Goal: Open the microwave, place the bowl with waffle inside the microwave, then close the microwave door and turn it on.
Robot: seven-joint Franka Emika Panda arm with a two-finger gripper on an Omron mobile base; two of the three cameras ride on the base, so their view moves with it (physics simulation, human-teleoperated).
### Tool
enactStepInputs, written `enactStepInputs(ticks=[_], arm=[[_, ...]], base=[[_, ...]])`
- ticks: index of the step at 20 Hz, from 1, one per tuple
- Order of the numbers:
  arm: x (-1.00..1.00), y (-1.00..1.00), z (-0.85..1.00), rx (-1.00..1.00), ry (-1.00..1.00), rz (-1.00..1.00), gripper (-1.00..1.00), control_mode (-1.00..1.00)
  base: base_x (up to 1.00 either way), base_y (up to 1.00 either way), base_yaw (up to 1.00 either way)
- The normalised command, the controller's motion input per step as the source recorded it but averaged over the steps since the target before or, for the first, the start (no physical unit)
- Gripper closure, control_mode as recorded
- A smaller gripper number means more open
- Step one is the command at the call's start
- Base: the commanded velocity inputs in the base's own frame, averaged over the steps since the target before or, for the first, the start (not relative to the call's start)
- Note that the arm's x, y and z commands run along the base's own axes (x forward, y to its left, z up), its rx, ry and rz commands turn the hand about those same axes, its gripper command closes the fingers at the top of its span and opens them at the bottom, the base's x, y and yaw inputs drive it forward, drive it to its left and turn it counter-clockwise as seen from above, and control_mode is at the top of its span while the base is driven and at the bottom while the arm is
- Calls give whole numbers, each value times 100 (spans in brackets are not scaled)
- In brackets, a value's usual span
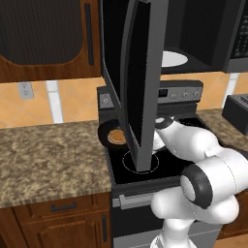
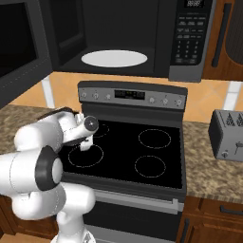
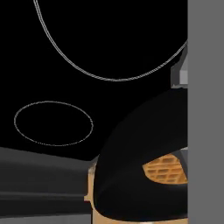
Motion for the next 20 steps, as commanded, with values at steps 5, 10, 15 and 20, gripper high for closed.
enactStepInputs(ticks=[5,10,15,20], arm=[[-61,-83,100,0,3,-43,100,-100],[-70,-68,100,0,11,-31,100,-100],[-53,-41,100,-6,30,-11,100,-100],[-48,-47,88,-4,24,-6,100,-100]], base=[[0,0,0],[0,0,0],[0,0,0],[0,0,0]])
